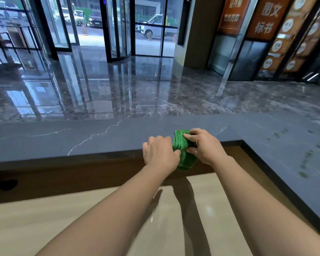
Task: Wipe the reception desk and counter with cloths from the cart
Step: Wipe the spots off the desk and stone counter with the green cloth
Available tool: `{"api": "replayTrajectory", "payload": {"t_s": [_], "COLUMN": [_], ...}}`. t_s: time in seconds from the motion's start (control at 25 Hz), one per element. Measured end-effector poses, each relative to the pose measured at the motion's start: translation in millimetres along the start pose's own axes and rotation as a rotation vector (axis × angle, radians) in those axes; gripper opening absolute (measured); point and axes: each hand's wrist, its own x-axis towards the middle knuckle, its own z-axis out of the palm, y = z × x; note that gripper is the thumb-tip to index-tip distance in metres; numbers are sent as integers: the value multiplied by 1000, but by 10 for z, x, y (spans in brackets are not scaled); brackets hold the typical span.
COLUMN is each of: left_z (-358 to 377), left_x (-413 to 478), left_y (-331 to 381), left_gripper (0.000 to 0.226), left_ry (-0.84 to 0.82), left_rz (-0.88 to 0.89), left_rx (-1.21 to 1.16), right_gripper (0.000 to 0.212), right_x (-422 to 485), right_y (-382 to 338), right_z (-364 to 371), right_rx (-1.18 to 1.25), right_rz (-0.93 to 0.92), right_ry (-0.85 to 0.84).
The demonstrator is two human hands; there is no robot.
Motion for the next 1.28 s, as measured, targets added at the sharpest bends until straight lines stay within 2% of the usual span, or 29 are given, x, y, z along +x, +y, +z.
{"api": "replayTrajectory", "payload": {"t_s": [0.12, 0.28, 0.56, 0.64, 0.68, 0.76, 0.84, 0.96, 1.0, 1.08, 1.12, 1.16, 1.28], "left_z": [115, 280, 408, 377, 345, 278, 221, 165, 161, 180, 195, 193, 163], "left_x": [125, 253, 369, 362, 354, 340, 310, 193, 150, 86, 77, 65, 15], "left_y": [177, 503, 926, 995, 1035, 1122, 1206, 1379, 1438, 1538, 1567, 1598, 1656], "left_gripper": [42, 51, 29, 17, 13, 14, 15, 18, 18, 15, 15, 19, 35], "left_ry": [-28, 21, 48, 69, 83, 118, 170, 235, 249, 274, 265, 231, -7], "left_rz": [-39, -105, -266, -277, -271, -222, -141, 30, 107, 253, 297, 335, 381], "left_rx": [89, 81, 83, -24, -84, -138, -119, -49, -16, 19, 8, -29, -227], "right_gripper": [57, 56, 54, 52, 49, 33, 13, 31, 43, 88, 97, 90, 37], "right_x": [24, 52, 93, 38, -1, -119, -259, -395, -419, -496, -540, -580, -684], "right_y": [145, 350, 662, 699, 727, 755, 718, 591, 547, 463, 433, 427, 533], "right_z": [-16, -52, -43, -77, -85, -116, -181, -261, -271, -305, -338, -382, -531], "right_rx": [25, 62, 181, 439, 576, 765, 1017, 1461, 1553, 1836, 2010, 2152, 2315], "right_rz": [-50, -144, -216, -125, -62, 83, 238, 475, 552, 670, 702, 711, 716], "right_ry": [-2, -11, -53, -11, 62, 249, 328, 210, 144, 47, 18, 9, 147]}}
